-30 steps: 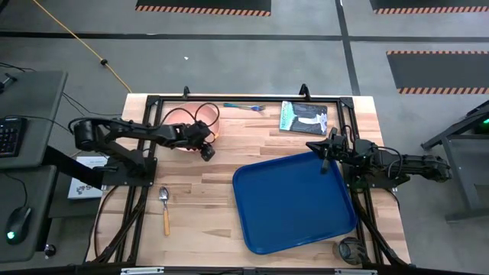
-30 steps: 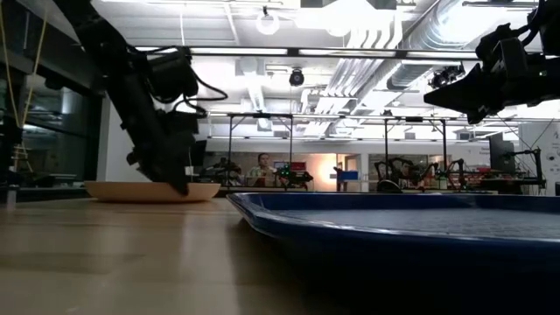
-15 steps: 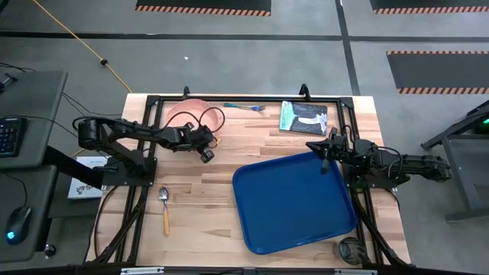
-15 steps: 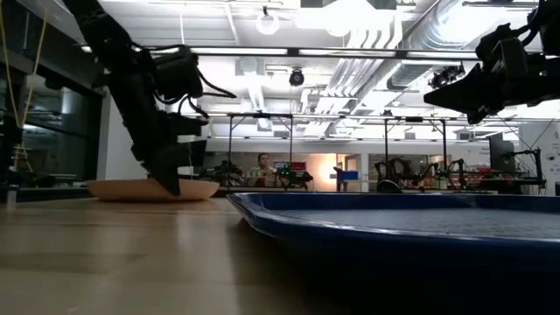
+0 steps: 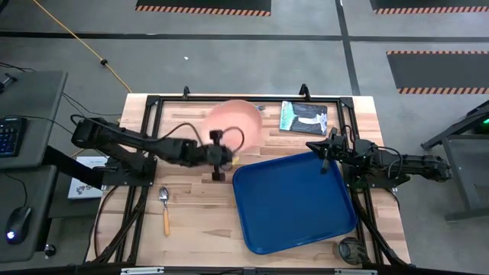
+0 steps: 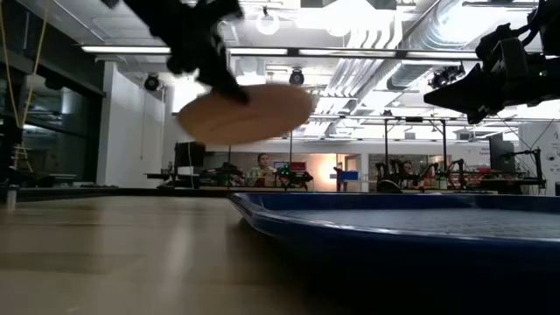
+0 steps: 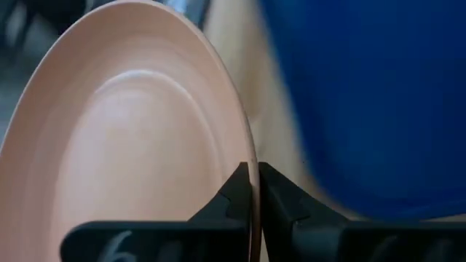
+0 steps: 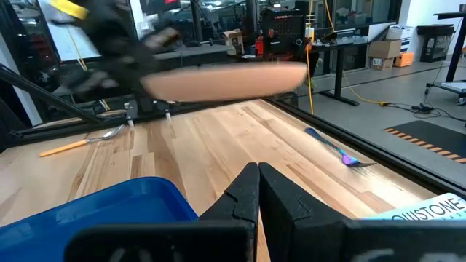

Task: Pick and place plate/cup/fork/spoon on tray
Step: Put the orange plate on the blue table tray

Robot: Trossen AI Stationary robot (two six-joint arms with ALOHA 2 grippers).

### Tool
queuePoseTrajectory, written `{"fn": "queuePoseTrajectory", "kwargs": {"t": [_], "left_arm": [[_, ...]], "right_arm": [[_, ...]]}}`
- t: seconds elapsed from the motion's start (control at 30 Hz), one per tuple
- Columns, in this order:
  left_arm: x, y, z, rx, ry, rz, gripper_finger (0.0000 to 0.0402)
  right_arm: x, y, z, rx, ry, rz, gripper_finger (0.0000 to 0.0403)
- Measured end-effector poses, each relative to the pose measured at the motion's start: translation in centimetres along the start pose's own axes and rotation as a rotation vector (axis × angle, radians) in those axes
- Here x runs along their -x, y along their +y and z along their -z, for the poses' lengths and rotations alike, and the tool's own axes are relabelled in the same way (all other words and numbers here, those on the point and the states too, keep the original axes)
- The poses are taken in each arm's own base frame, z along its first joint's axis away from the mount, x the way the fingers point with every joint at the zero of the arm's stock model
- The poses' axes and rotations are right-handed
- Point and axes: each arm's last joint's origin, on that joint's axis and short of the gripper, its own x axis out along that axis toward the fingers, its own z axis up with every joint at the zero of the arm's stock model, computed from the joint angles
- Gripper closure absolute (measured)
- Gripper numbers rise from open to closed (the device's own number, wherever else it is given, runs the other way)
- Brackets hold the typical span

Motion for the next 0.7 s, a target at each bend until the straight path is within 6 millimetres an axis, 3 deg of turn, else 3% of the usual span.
{"fn": "queuePoseTrajectory", "kwargs": {"t": [0.2, 0.3, 0.43, 0.53, 0.7], "left_arm": [[2.1, -4.2, -3.1, -0.146, -0.258, 0.150, 0.0400], [2.8, -6.0, -3.6, -0.162, -0.310, 0.192, 0.0400], [2.1, -9.2, -4.1, -0.210, -0.310, 0.260, 0.0400], [1.1, -11.5, -5.8, -0.263, -0.313, 0.305, 0.0401], [-2.2, -15.0, -7.5, -0.405, -0.254, 0.368, 0.0401]], "right_arm": [[0.0, 0.0, 0.0, 0.000, 0.000, 0.000, 0.0400], [0.0, 0.0, 0.0, 0.000, 0.000, 0.000, 0.0400], [0.0, 0.0, 0.0, 0.000, -0.001, -0.001, 0.0400], [0.0, 0.0, 0.0, 0.000, 0.002, -0.001, 0.0400], [0.0, 0.0, 0.1, 0.002, 0.008, -0.002, 0.0400]]}}
